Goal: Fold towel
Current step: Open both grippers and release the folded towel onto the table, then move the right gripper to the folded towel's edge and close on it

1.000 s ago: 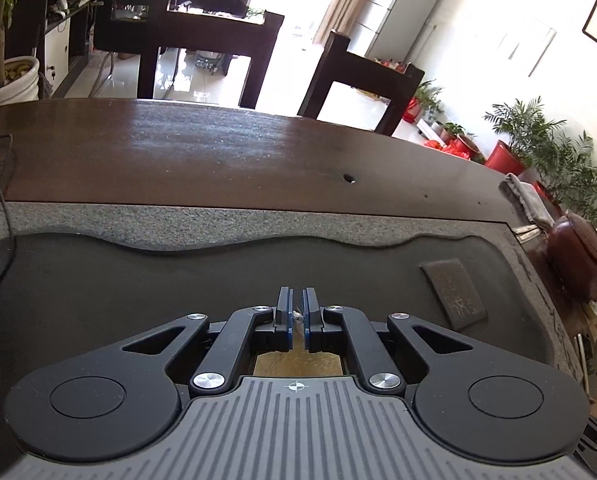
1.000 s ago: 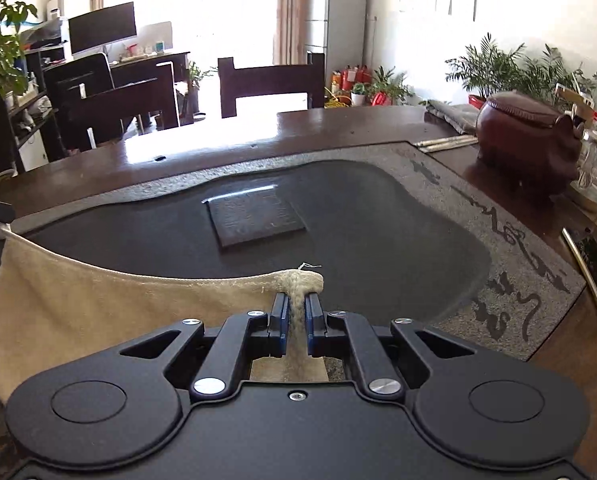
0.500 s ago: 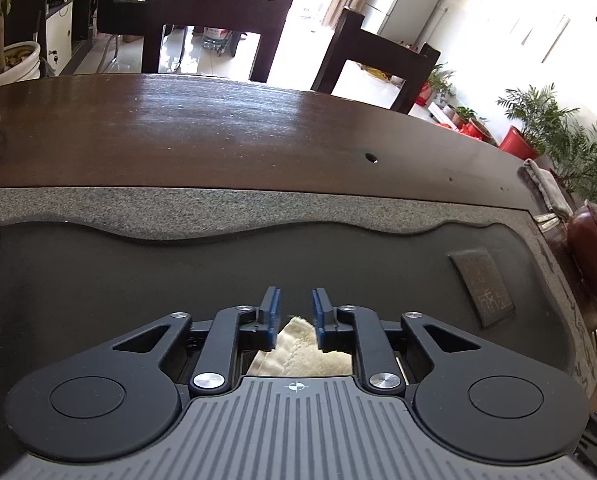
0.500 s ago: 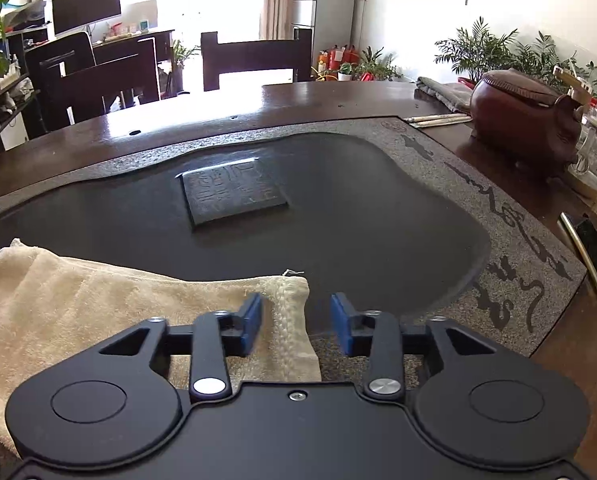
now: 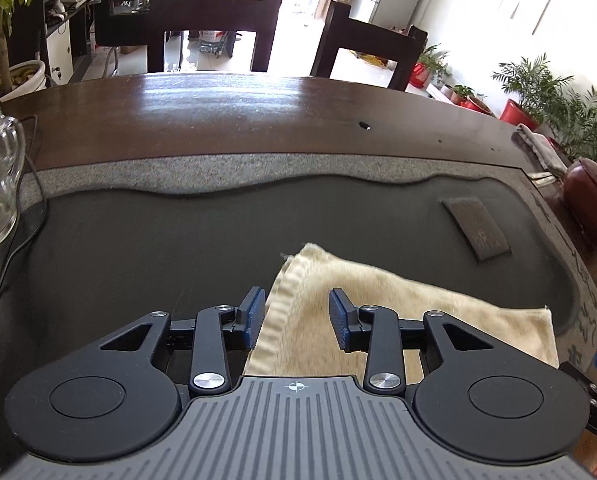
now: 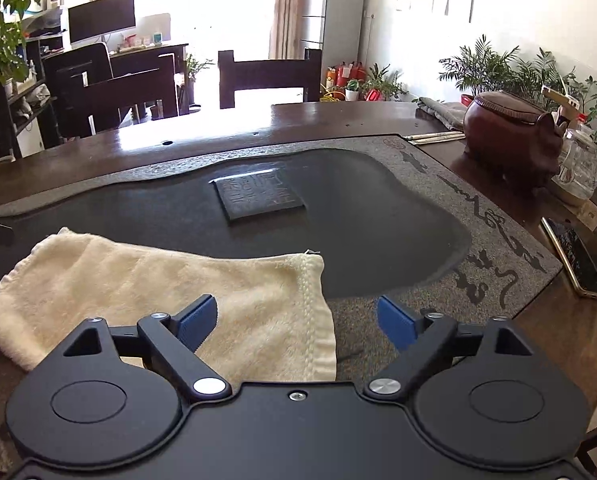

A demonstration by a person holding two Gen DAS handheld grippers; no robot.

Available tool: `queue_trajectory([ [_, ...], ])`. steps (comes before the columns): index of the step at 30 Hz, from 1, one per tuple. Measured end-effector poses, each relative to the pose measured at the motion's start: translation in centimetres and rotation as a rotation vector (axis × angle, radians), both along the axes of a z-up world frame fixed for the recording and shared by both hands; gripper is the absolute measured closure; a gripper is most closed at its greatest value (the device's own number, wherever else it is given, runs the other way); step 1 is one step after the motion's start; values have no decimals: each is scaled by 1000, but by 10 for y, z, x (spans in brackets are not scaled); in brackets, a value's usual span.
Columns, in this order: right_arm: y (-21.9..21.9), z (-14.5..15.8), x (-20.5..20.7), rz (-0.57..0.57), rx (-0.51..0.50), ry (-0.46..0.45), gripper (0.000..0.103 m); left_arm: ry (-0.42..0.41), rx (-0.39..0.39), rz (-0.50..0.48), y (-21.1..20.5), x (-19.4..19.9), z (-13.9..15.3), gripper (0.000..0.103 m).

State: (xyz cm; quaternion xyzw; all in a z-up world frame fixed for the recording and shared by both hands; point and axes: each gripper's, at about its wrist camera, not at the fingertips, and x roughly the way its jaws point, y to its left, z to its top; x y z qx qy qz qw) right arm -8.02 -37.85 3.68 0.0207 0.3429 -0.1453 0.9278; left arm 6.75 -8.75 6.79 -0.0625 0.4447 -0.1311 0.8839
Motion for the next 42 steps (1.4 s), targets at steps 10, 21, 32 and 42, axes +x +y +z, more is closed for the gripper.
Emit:
queue_trajectory([
  [10, 33, 7, -36, 54, -30, -34, 0, -8, 17, 14, 25, -53, 9, 64],
  [21, 74, 5, -70, 143, -48, -27, 0, 4, 53, 15, 41, -99, 9, 53],
  [32, 101, -1, -76, 234, 31, 3, 0, 7, 92, 39, 51, -111, 8, 51],
  [42, 130, -3, -74, 369, -17, 10, 0, 30, 121, 74, 60, -114, 6, 50],
])
